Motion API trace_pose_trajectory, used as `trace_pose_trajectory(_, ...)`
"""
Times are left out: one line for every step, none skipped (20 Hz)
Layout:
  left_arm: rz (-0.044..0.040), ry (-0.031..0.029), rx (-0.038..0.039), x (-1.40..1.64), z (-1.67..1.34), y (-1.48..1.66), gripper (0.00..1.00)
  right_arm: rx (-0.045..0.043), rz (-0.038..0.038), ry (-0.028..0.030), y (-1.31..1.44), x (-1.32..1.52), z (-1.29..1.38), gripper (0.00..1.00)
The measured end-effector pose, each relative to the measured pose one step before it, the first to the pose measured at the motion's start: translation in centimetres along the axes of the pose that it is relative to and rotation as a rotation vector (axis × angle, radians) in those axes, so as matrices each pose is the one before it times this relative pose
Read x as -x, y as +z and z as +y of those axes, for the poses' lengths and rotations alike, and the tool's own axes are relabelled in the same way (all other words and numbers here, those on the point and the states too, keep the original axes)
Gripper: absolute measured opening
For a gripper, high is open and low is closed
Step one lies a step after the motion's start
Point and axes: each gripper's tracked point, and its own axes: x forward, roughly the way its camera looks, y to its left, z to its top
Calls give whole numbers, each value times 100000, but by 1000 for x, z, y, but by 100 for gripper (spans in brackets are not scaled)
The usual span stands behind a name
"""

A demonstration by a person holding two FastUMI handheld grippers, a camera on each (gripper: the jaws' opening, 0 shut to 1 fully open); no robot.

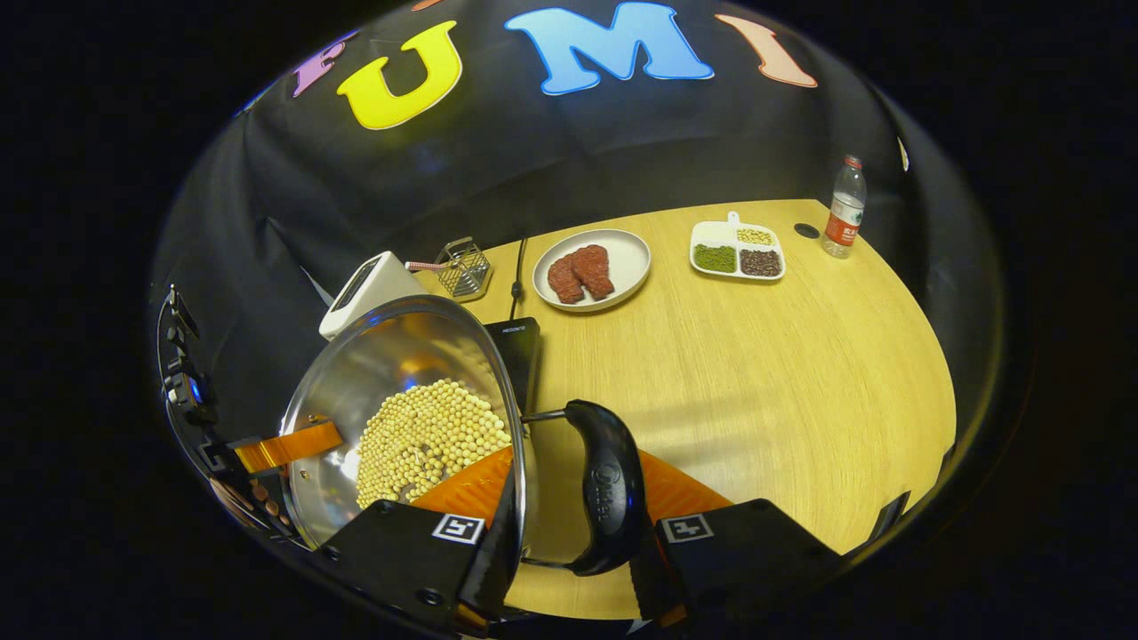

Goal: First push the handle of the pot to place it horizontally, then grasp the pot with both hands and set it on the induction cooktop.

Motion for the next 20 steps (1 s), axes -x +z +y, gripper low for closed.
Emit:
trace_pose_trajectory(-1186, 690, 9, 103, 19, 43, 57, 275, 777, 883, 209, -500, 689, 58)
trace_pose_trajectory(-378, 699, 429, -69, 21, -68, 57, 353, 374, 592, 239, -424, 676, 58)
trace_pose_trajectory(149, 647, 1280, 28, 18, -174, 54, 856, 30, 410, 213, -420, 613, 55)
trace_pose_trajectory(228, 467, 1566, -34, -69, -11, 54, 916, -39, 185, 185, -424, 611, 55)
trace_pose_trajectory(296, 444, 1472, 197, 54, 171, 54, 552, -206, 299, 232, -391, 518, 58)
trace_pose_trajectory(53, 117, 1008, -36, -36, 77, 54, 474, 77, 292, 157, -505, 559, 58)
trace_pose_trajectory(146, 74, 802, -18, 64, -97, 54, -205, 531, -24, 97, -477, 366, 57)
trace_pose_trajectory(77, 231, -26, 29, 205, 54, 54, -1216, -210, -151, 167, -479, 288, 57)
trace_pose_trajectory(-408, 430, 126, -20, 149, 177, 54, -1230, 0, -48, 143, -629, 295, 57)
trace_pose_trajectory(-258, 564, 108, -121, 125, 239, 54, -993, 249, -54, 44, -639, 342, 57)
trace_pose_trajectory(-565, 774, 499, -186, -1, 20, 54, -509, 44, -60, 188, -616, 247, 57)
trace_pose_trajectory(-1063, 581, 473, -150, 81, 173, 54, -430, -115, -371, 255, -634, 116, 54)
trace_pose_trajectory(-264, 37, -189, -228, 84, -60, 57, -553, -106, -746, 169, -596, 41, 57)
trace_pose_trajectory(-260, -189, -354, -54, 128, 26, 57, 412, -231, -421, 158, -685, 129, 57)
trace_pose_trajectory(-67, -52, -310, 86, 114, 121, 54, 358, -98, -144, 197, -697, 56, 53)
trace_pose_trajectory(-62, -49, -159, -54, 77, 63, 54, -189, 42, 65, 55, -666, 131, 57)
trace_pose_trajectory(206, -38, -167, -328, 88, -35, 57, -282, 145, 174, 83, -647, 39, 54)
trace_pose_trajectory(-115, 39, -164, -72, -62, -27, 54, -371, 244, 35, 126, -704, 102, 54)
trace_pose_trajectory(-105, -134, -467, -207, 51, 38, 57, -346, -30, -13, 135, -580, 7, 54)
trace_pose_trajectory(-84, -159, -16, -175, 152, 74, 54, 47, -260, 29, 127, -523, 11, 57)
